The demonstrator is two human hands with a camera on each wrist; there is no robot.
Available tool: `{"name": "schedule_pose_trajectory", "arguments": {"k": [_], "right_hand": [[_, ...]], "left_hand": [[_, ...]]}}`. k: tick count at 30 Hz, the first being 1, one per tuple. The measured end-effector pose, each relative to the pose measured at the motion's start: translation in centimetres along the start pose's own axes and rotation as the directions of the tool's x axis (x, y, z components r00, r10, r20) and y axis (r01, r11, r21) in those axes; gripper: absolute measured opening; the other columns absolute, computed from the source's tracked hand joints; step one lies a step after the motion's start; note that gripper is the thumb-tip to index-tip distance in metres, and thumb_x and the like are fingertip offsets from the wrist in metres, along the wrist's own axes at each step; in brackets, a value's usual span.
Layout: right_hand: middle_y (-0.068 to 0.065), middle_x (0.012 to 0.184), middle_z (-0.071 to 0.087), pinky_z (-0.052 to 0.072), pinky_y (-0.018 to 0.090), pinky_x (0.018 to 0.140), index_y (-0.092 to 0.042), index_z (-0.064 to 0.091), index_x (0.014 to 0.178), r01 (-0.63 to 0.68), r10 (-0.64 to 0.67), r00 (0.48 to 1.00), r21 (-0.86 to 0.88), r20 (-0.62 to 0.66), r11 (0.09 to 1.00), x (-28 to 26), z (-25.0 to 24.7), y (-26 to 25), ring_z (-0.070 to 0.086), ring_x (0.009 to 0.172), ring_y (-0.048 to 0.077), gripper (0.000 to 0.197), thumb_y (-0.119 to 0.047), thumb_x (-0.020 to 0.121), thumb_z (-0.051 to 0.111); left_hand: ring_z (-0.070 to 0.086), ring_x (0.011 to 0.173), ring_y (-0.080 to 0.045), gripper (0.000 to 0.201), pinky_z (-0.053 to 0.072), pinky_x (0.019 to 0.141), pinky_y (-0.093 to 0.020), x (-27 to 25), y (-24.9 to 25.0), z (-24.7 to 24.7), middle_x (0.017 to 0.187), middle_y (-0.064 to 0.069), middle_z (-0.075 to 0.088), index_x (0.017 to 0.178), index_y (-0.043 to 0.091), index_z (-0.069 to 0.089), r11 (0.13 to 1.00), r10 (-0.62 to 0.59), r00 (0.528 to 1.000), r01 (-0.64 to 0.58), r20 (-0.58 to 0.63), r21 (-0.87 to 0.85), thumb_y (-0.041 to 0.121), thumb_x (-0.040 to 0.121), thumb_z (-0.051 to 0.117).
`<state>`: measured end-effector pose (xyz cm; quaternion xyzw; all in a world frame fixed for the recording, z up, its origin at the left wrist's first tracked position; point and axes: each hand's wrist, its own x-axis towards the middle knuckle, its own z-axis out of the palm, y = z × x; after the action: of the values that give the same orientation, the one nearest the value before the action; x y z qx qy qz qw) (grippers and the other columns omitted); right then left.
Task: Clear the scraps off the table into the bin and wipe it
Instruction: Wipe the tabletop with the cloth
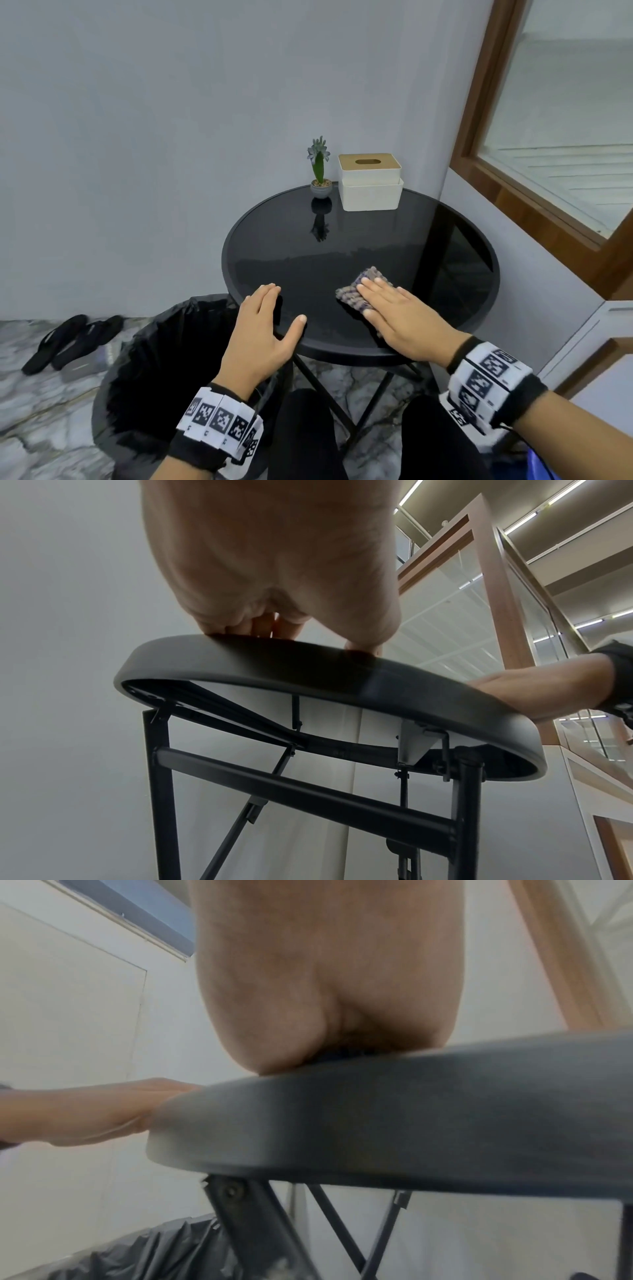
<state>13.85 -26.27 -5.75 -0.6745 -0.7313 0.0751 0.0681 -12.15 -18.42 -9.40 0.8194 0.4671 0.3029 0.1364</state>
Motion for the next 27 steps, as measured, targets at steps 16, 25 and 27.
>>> {"name": "schedule_pose_trajectory", "arguments": {"k": [16, 25, 27], "right_hand": [[-0.003, 0.163, 0.009, 0.007, 0.040, 0.120, -0.017, 0.016, 0.154, -0.190, 0.190, 0.981, 0.006, -0.033, 0.982, 6.3, 0.4, -0.5, 0.004, 0.149, 0.014, 0.056, -0.038, 0.102, 0.019], [-0.007, 0.161, 0.015, 0.011, 0.032, 0.118, -0.023, 0.019, 0.153, -0.151, 0.149, 0.986, -0.022, -0.080, 0.988, 0.3, -0.3, 3.1, 0.008, 0.148, 0.008, 0.053, -0.039, 0.103, 0.023], [-0.006, 0.162, 0.014, 0.010, 0.033, 0.118, -0.021, 0.018, 0.153, -0.202, 0.201, 0.977, -0.007, -0.066, 0.979, 0.3, -0.7, 4.3, 0.008, 0.149, 0.010, 0.054, -0.039, 0.103, 0.023]], "left_hand": [[0.027, 0.143, -0.011, 0.065, 0.012, 0.121, -0.033, 0.1, -0.2, -0.1, 0.152, 0.003, 0.039, 0.145, 0.016, 0.042, 0.999, 0.018, 1.000, -0.019, 0.010, 0.033, 0.052, 0.092, 0.053], [0.021, 0.146, -0.010, 0.070, 0.012, 0.120, -0.029, -0.1, 0.0, 0.3, 0.154, 0.005, 0.035, 0.147, 0.017, 0.039, 1.000, -0.006, 1.000, 0.006, 0.010, 0.015, 0.055, 0.091, 0.053], [0.022, 0.146, -0.009, 0.069, 0.012, 0.120, -0.029, -0.1, 0.1, 0.2, 0.154, 0.005, 0.036, 0.147, 0.017, 0.040, 1.000, 0.002, 1.000, -0.002, 0.010, 0.019, 0.054, 0.091, 0.053]]}}
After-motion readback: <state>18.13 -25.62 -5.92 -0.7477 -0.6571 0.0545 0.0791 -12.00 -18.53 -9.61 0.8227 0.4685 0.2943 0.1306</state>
